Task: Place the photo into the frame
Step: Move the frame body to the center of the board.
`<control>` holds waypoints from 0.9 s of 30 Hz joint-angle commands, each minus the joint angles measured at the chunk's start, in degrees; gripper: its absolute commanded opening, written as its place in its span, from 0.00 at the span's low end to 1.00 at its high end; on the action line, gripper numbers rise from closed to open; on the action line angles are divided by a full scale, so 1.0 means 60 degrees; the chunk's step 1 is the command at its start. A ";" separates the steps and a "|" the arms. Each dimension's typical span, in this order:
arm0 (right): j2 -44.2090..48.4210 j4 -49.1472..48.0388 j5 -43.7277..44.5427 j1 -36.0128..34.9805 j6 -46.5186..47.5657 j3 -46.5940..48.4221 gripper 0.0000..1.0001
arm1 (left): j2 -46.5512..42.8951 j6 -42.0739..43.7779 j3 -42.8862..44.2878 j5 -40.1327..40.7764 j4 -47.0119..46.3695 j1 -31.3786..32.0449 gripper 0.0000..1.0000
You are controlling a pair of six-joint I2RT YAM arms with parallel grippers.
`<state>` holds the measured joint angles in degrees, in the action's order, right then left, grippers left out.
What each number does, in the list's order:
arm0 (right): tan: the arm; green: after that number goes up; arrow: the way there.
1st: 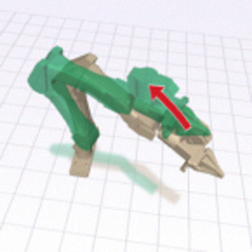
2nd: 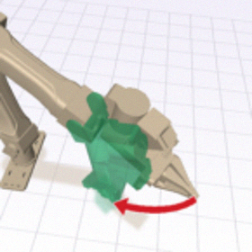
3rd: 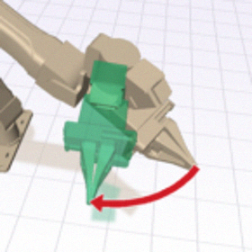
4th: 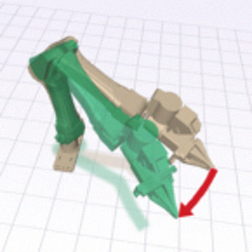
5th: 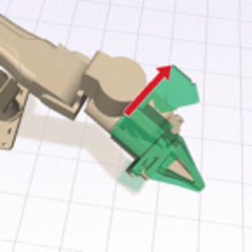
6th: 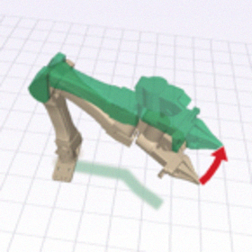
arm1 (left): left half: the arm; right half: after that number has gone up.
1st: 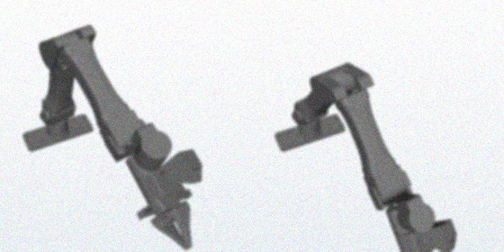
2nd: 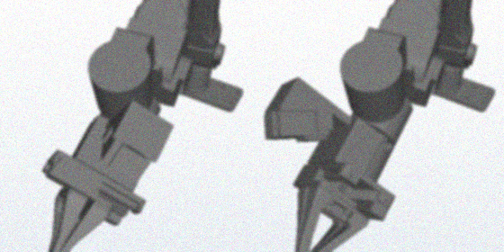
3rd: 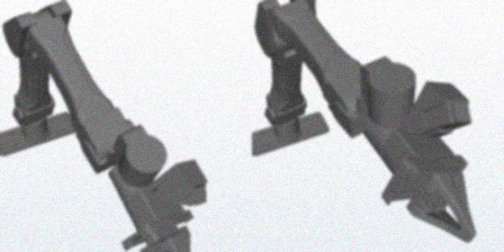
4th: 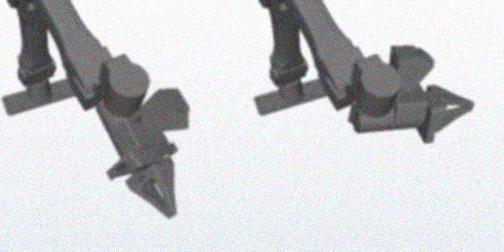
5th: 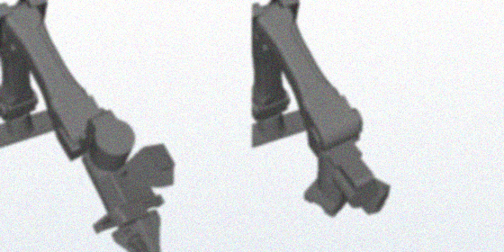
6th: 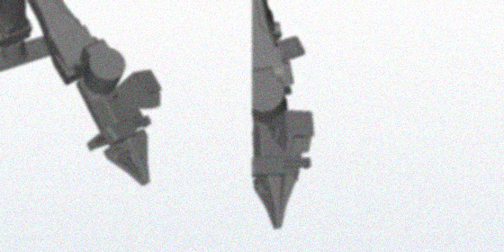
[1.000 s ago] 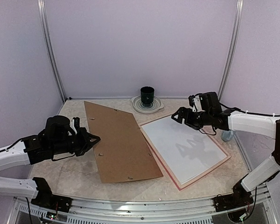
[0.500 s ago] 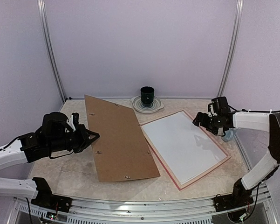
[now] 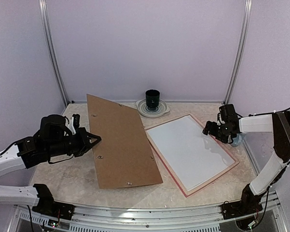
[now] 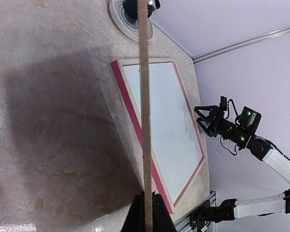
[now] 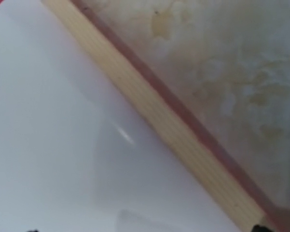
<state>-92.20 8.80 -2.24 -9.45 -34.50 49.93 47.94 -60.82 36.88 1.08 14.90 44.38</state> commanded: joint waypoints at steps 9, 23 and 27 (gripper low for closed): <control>-0.0688 -0.0045 0.1113 0.0183 0.0045 0.0216 0.96 | -0.0354 0.0790 0.0396 0.0020 -0.0973 -0.0055 0.00; -0.0391 -0.0213 -0.0109 0.0228 -0.0021 -0.0534 0.95 | -0.0815 0.0923 0.0317 0.0432 -0.0812 -0.0043 0.00; 0.0003 -0.0343 -0.0925 0.0179 -0.0109 -0.0924 0.95 | -0.0957 0.1012 0.0459 0.0826 -0.0577 -0.0051 0.00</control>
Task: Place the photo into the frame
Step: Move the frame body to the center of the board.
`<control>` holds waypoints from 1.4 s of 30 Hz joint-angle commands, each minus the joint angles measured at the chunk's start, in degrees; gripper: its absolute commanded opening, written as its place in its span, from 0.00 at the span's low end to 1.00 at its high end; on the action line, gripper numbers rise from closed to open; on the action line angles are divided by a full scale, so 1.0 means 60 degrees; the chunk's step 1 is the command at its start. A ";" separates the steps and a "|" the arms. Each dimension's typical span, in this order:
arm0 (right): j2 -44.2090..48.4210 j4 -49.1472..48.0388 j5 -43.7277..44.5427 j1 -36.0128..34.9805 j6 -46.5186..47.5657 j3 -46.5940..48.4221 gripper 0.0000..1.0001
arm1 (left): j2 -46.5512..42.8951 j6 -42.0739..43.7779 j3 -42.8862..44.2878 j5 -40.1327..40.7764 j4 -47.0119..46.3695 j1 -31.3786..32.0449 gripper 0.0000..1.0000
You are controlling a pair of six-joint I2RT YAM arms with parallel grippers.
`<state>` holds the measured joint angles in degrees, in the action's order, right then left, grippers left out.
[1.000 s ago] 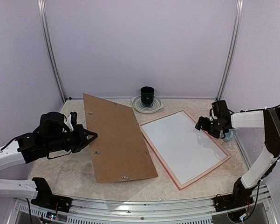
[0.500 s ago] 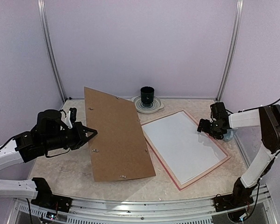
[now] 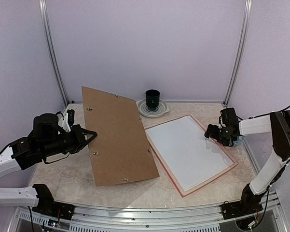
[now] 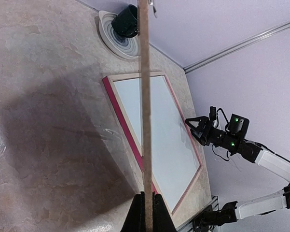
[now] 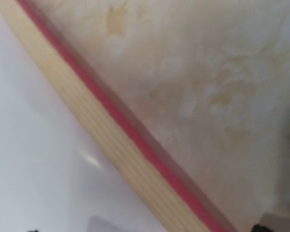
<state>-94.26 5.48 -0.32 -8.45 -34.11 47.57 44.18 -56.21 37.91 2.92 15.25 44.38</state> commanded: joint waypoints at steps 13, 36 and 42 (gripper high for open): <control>0.1632 0.0079 -0.2004 -0.1004 -0.0871 -0.1330 0.94 | -0.0463 0.0606 0.0700 0.0969 -0.0299 -0.0045 0.00; 0.1484 -0.0528 -0.1954 -0.3181 -0.2142 -0.1443 0.94 | -0.1633 0.1162 0.1826 0.2517 0.0921 -0.0060 0.00; 0.1276 -0.0573 -0.1809 -0.3543 -0.2240 -0.1341 0.94 | -0.1883 0.1364 0.2221 0.2629 0.1080 -0.0058 0.00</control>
<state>-85.54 3.42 -9.72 -27.68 -46.17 39.03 34.83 -47.00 46.59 19.09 29.61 44.05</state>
